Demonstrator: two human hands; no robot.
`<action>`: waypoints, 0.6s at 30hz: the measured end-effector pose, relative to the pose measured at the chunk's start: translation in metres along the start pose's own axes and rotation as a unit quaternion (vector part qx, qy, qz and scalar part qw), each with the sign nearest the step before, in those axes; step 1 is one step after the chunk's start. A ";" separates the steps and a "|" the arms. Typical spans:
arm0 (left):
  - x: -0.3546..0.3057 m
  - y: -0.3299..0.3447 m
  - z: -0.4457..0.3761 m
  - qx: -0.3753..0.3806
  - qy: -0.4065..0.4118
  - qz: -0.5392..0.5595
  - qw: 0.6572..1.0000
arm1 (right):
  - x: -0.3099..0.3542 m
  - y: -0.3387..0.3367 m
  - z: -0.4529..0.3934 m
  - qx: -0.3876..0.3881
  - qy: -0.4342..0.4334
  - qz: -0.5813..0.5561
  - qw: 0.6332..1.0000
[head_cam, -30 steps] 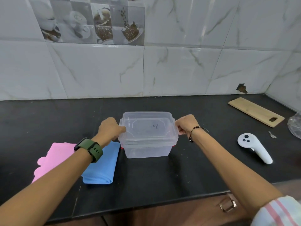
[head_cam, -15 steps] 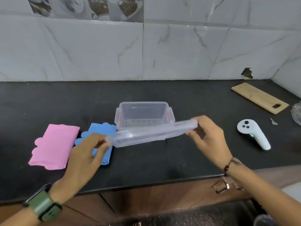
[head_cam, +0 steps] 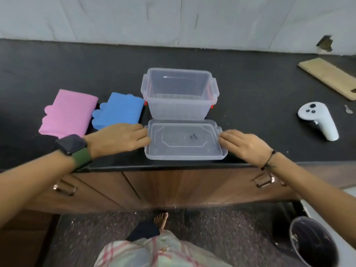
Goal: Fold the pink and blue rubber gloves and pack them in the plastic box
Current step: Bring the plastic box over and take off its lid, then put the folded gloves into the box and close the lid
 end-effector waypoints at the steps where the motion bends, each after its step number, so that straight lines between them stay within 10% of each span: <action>1: 0.000 0.001 -0.003 0.014 0.006 -0.008 1.000 | 0.000 0.002 0.000 0.007 -0.006 0.005 1.000; 10: -0.002 0.003 -0.001 0.064 0.045 -0.029 0.996 | 0.012 0.009 0.001 0.043 -0.029 -0.006 0.999; 18: -0.004 0.003 0.010 0.063 -0.085 0.058 0.993 | 0.010 -0.008 -0.013 0.034 0.035 -0.030 0.998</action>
Point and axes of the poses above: each hand's wrist, its own z-axis away from the middle knuckle, its own y-axis out of the palm, x = y × z, the point moved 1 cm from there along -z, towards the middle knuckle, and after that the axes turned 11 degrees about z, right-handed, at the moved point
